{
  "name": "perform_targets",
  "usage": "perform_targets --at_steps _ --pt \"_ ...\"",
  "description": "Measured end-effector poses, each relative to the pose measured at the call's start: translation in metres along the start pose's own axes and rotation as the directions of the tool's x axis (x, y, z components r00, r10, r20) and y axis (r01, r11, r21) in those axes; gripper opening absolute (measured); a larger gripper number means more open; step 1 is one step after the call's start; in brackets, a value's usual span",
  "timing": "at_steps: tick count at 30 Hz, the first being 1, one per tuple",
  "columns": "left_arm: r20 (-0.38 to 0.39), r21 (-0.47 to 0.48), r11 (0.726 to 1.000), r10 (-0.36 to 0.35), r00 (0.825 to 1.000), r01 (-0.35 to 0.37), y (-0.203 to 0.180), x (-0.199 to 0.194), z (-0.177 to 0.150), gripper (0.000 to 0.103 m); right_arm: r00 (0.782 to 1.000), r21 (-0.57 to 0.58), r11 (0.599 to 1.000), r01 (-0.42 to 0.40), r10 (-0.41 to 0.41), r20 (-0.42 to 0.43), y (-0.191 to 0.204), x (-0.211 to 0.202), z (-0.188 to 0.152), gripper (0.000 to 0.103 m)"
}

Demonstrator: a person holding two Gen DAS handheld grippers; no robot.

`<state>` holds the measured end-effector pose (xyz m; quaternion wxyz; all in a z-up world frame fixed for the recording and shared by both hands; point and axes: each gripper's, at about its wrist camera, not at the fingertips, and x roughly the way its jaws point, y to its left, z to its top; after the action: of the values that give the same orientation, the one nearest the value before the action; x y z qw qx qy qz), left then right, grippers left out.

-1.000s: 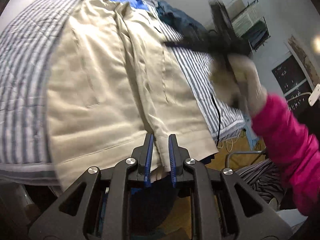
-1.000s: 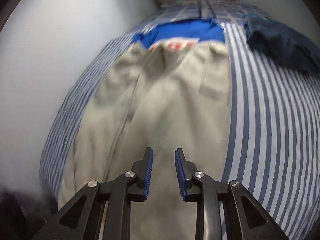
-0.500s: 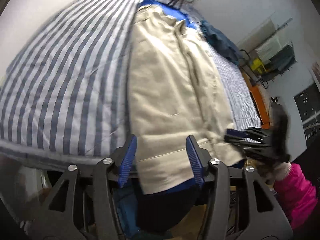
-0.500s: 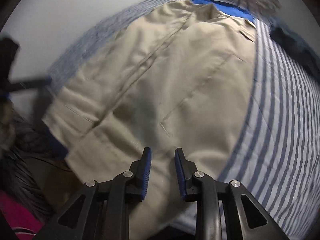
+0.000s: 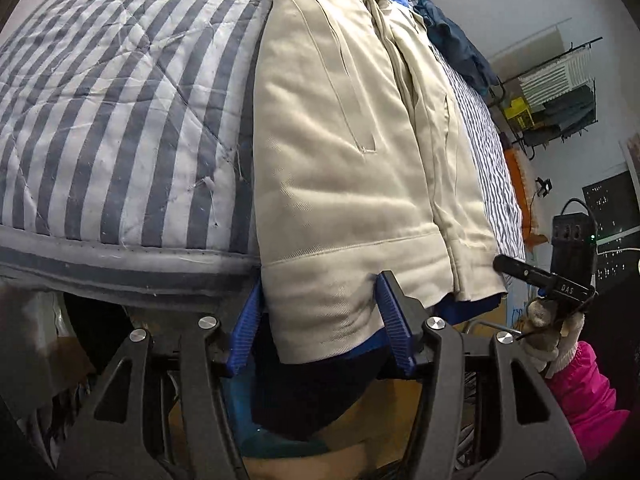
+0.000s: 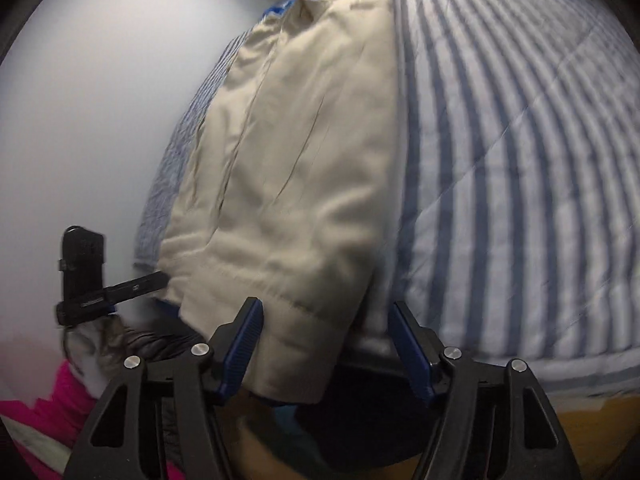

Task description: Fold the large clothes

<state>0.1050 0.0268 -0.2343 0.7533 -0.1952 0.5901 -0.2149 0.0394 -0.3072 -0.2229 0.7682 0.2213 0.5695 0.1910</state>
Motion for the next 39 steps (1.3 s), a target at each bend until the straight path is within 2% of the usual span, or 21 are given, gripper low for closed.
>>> perform_targets --at_steps 1,2,3,5,7,9,12,16,18,20,21,23,26,29,39 --pt "0.000 0.003 1.000 0.003 1.000 -0.003 0.000 0.001 0.000 0.055 1.000 -0.005 1.000 -0.012 0.012 -0.018 0.002 0.004 -0.002 0.060" --pt "0.004 0.016 1.000 0.017 1.000 -0.017 -0.003 0.003 0.000 0.047 0.999 -0.012 1.000 -0.019 0.018 -0.028 0.003 0.007 -0.003 0.049" --pt "0.014 0.046 0.998 0.048 0.999 -0.049 -0.007 0.002 -0.002 0.041 0.999 -0.025 0.999 -0.022 0.021 -0.047 0.006 0.011 -0.005 0.047" --pt "0.032 0.085 0.994 0.068 0.997 -0.071 -0.015 0.000 -0.003 0.037 0.998 -0.074 0.996 0.039 -0.043 -0.050 0.015 0.013 -0.006 0.035" --pt "0.054 0.095 0.993 0.060 0.997 -0.065 -0.020 -0.007 -0.005 0.035 0.995 -0.118 0.989 0.086 -0.092 -0.044 0.024 0.007 -0.009 0.028" --pt "0.068 0.079 0.996 0.041 0.997 -0.046 -0.019 -0.010 -0.006 0.035 0.994 -0.142 0.984 0.103 -0.108 -0.031 0.027 0.003 -0.011 0.027" --pt "0.041 0.026 0.999 0.030 0.999 -0.031 -0.006 -0.002 -0.006 0.037 0.992 -0.133 0.985 0.112 -0.118 -0.034 0.022 0.009 -0.015 0.031" --pt "-0.008 -0.033 0.999 -0.037 0.999 0.037 0.009 0.002 -0.009 0.044 0.999 -0.025 1.000 -0.004 0.002 -0.052 0.004 0.002 -0.012 0.050" --pt "-0.023 -0.029 0.999 -0.045 0.999 0.044 0.009 0.005 -0.012 0.045 0.998 0.003 0.999 -0.035 0.036 -0.055 0.000 0.002 -0.014 0.051" --pt "-0.046 -0.007 0.999 -0.050 0.998 0.050 0.003 0.009 -0.013 0.044 0.994 0.017 0.998 -0.064 0.065 -0.090 -0.001 0.011 -0.016 0.048" --pt "-0.048 0.019 0.999 -0.030 0.998 0.031 -0.002 0.010 -0.014 0.041 0.992 0.015 0.998 -0.065 0.066 -0.107 0.001 0.016 -0.017 0.047" --pt "-0.044 0.045 0.999 -0.011 0.999 0.013 -0.007 0.009 -0.015 0.034 0.989 0.008 0.998 -0.064 0.064 -0.132 0.006 0.025 -0.018 0.037" --pt "-0.033 0.036 0.999 -0.020 0.999 0.021 -0.010 0.003 -0.014 0.024 0.989 0.028 0.997 -0.066 0.069 -0.132 0.006 0.025 -0.017 0.024" --pt "-0.018 0.018 0.999 -0.050 0.999 0.050 -0.012 -0.008 -0.013 0.019 0.988 0.058 0.993 -0.099 0.105 -0.111 0.003 0.016 -0.016 0.018" --pt "0.005 -0.026 0.988 -0.149 0.989 0.149 -0.029 -0.039 0.003 0.012 0.975 0.121 0.968 -0.219 0.221 -0.003 0.009 -0.027 -0.009 0.011"
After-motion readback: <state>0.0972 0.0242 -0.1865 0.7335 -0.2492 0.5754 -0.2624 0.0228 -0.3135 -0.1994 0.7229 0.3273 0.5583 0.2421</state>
